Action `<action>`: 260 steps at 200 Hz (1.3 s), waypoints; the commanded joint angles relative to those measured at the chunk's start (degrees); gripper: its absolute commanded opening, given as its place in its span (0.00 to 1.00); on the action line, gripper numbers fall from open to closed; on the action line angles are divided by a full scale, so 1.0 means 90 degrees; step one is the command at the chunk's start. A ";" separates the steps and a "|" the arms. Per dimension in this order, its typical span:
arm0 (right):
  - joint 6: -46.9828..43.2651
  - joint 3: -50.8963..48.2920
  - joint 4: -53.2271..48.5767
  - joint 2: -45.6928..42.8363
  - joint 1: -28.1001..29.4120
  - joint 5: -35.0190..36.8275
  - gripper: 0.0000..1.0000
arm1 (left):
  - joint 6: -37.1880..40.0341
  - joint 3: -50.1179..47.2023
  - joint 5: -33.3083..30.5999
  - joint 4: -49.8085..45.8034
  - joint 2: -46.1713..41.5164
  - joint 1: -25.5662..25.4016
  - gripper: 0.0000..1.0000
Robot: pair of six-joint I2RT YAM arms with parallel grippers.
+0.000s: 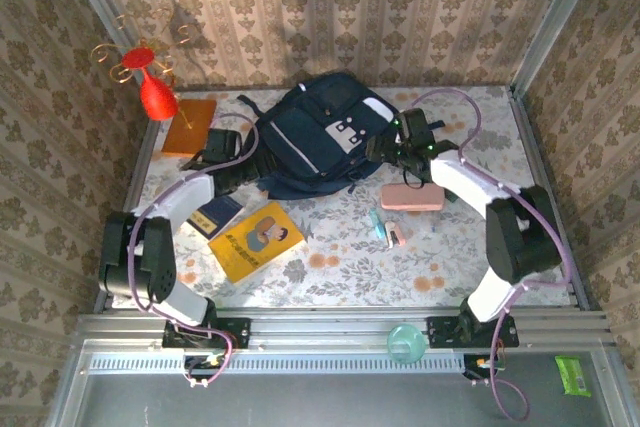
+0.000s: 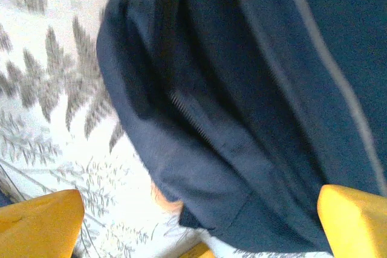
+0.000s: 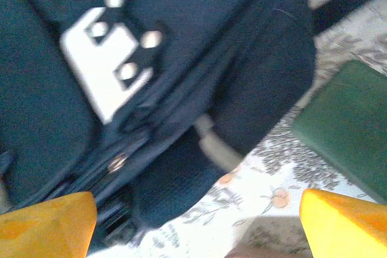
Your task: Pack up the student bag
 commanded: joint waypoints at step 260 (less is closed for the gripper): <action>0.5532 -0.1149 0.3941 -0.1730 0.1109 0.0448 0.05 | 0.0804 0.0184 -0.0131 -0.0676 -0.2078 0.0147 1.00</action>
